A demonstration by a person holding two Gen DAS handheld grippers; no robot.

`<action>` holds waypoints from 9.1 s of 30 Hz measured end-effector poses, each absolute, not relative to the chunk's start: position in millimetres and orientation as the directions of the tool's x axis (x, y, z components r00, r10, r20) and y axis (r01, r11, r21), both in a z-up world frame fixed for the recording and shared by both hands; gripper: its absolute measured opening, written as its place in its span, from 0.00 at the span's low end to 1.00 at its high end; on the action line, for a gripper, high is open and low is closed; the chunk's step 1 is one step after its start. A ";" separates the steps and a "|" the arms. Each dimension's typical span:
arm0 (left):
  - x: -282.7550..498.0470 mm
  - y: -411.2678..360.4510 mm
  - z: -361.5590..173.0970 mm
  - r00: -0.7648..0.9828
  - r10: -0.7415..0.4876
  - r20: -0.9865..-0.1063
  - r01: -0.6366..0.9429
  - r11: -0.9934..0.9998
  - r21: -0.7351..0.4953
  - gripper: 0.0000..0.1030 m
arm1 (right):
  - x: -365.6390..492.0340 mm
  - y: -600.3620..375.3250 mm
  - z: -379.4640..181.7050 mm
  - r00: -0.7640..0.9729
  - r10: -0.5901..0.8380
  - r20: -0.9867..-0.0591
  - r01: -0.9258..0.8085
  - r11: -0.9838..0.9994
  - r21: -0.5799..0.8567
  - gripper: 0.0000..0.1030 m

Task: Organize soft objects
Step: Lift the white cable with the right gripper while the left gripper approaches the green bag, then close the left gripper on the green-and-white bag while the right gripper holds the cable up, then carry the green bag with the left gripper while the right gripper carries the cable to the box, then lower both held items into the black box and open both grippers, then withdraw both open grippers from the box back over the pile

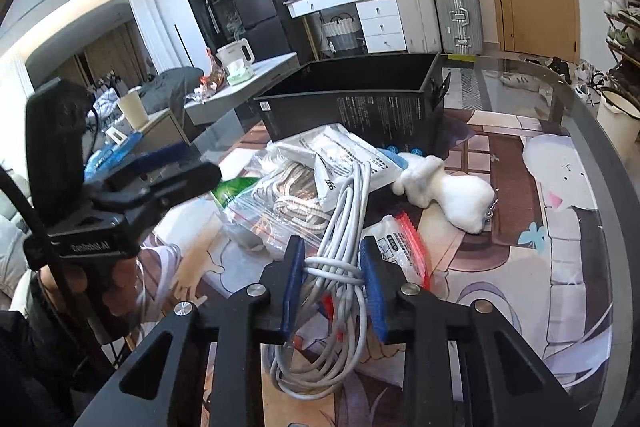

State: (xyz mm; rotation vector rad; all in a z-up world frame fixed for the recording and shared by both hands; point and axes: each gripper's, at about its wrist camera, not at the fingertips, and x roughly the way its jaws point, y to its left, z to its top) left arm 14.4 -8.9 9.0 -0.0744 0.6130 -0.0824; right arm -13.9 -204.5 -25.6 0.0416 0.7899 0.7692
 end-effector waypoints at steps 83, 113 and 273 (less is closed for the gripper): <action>23.0 14.7 -19.8 0.626 -0.193 -0.756 0.060 0.978 -0.200 0.79 | -20.6 -226.6 0.4 0.489 0.701 -0.518 -0.602 0.702 0.381 0.27; -3.1 31.6 21.7 0.760 -0.240 -0.604 0.092 0.959 -0.267 0.41 | -19.7 -224.6 11.3 0.509 0.703 -0.496 -0.613 0.701 0.364 0.27; -13.9 14.5 25.9 0.818 -0.109 -0.565 0.072 0.994 -0.087 1.00 | -8.4 -216.3 27.8 0.586 0.619 -0.523 -0.602 0.765 0.231 0.99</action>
